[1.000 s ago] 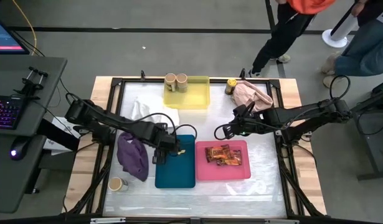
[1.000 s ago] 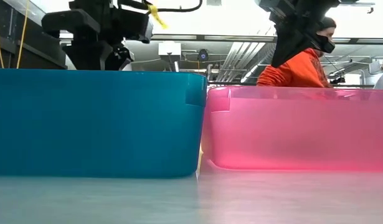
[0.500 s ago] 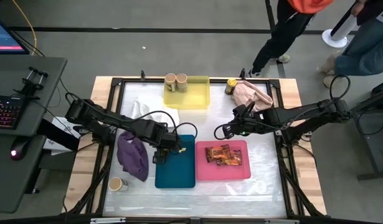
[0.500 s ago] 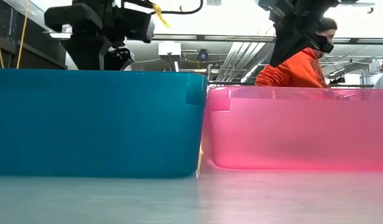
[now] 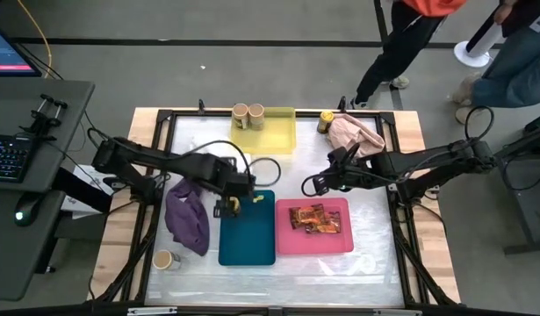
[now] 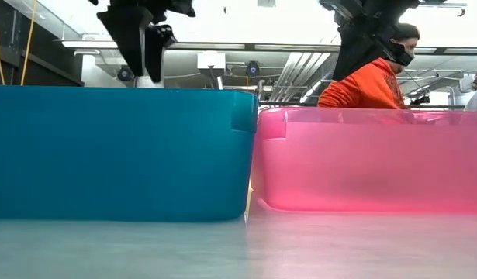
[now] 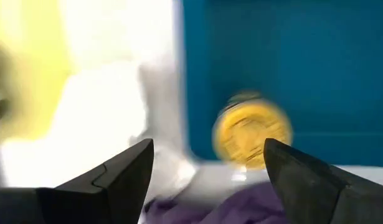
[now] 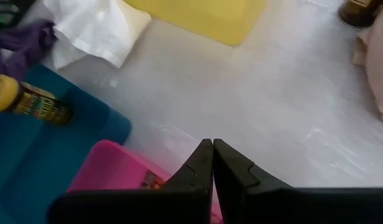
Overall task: Sort spices by type
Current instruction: Put the yellow seasoning bottle into the blue bin aligned with the other yellow seasoning bottle
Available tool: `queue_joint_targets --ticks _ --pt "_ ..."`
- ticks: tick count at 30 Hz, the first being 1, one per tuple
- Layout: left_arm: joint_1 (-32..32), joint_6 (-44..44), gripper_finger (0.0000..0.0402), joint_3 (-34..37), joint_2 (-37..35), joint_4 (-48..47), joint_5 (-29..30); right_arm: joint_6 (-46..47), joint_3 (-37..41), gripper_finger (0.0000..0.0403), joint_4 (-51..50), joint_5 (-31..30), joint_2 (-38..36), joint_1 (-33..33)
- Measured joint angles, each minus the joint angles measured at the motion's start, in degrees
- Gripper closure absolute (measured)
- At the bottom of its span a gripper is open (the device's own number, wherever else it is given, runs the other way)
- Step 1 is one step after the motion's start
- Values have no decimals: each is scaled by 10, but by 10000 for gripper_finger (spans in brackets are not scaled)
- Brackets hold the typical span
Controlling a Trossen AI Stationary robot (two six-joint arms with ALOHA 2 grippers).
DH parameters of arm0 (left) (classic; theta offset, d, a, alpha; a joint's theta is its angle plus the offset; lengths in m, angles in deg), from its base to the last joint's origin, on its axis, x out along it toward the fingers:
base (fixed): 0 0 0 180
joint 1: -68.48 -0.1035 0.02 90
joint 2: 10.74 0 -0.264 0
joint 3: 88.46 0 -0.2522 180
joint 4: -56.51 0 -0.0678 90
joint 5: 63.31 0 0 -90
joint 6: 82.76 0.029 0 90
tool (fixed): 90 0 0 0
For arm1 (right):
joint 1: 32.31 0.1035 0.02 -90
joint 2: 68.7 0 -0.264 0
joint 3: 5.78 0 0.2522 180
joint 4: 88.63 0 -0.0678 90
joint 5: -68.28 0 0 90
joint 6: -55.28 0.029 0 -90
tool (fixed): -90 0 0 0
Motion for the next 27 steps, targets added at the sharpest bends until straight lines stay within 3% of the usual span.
queue_joint_targets --ticks 4,8,12,16,21,27 --pt "-26 -32 112 -4 -63 -9 46 -16 -3 351 37 -15 -7 -14" --pt "-66 -56 112 24 -174 59 52 -58 -22 280 60 -51 -11 -56" --pt "-107 -63 112 82 -295 166 32 -113 -42 196 73 -49 -8 -124" --pt "-146 -79 112 157 -382 269 -6 -149 -45 128 83 -5 2 -217" --pt "-183 -130 112 242 -422 373 -35 -197 -45 85 76 50 43 -341" --pt "-213 -170 112 289 -401 490 -45 -259 -45 75 109 78 114 -461"
